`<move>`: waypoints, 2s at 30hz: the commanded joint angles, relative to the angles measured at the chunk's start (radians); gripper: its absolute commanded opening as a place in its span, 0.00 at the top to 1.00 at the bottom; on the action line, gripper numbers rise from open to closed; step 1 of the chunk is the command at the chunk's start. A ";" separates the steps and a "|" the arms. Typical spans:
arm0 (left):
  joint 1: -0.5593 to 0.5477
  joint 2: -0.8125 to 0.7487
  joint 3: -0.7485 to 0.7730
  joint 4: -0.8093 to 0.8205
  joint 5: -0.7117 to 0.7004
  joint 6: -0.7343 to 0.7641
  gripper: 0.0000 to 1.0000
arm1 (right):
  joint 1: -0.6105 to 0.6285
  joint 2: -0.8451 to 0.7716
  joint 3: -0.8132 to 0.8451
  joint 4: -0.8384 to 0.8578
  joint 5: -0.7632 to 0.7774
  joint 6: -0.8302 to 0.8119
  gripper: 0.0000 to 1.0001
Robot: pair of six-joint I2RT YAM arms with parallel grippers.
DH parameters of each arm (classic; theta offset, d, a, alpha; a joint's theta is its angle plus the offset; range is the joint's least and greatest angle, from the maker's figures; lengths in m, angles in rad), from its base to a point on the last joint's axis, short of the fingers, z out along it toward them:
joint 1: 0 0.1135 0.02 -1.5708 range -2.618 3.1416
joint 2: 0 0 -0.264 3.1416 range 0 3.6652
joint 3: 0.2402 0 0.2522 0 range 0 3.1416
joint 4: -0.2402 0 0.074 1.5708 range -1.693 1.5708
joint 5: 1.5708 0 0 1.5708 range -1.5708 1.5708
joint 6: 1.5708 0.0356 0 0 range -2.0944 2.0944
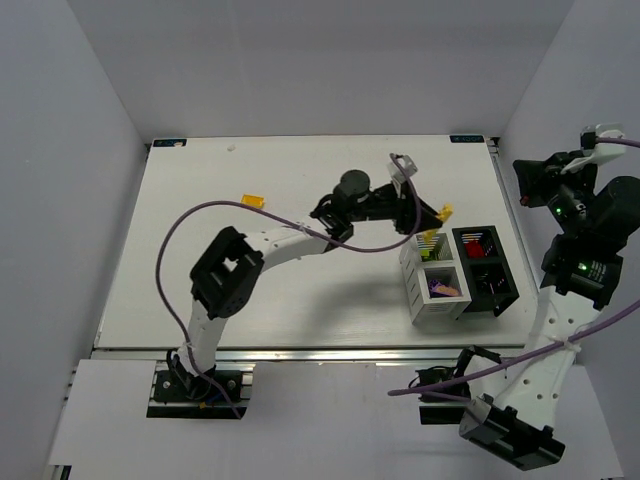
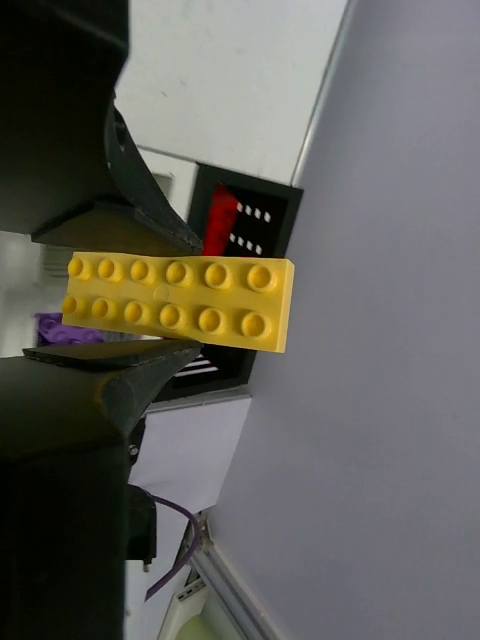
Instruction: Sort the legos into containers by color
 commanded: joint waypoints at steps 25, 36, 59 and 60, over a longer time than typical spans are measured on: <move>-0.243 0.518 0.610 0.177 -0.012 -0.130 1.00 | -0.045 -0.056 0.082 -0.114 0.145 0.054 1.00; -0.264 0.544 0.631 0.096 -0.047 -0.092 0.43 | -0.048 -0.091 0.027 -0.126 0.111 0.034 1.00; -0.084 0.057 0.219 -0.099 -0.333 0.074 1.00 | -0.048 -0.189 -0.059 -0.062 -0.145 0.005 1.00; -0.056 -0.030 0.169 -0.116 -0.366 0.069 1.00 | -0.046 -0.194 -0.077 -0.053 -0.173 0.000 1.00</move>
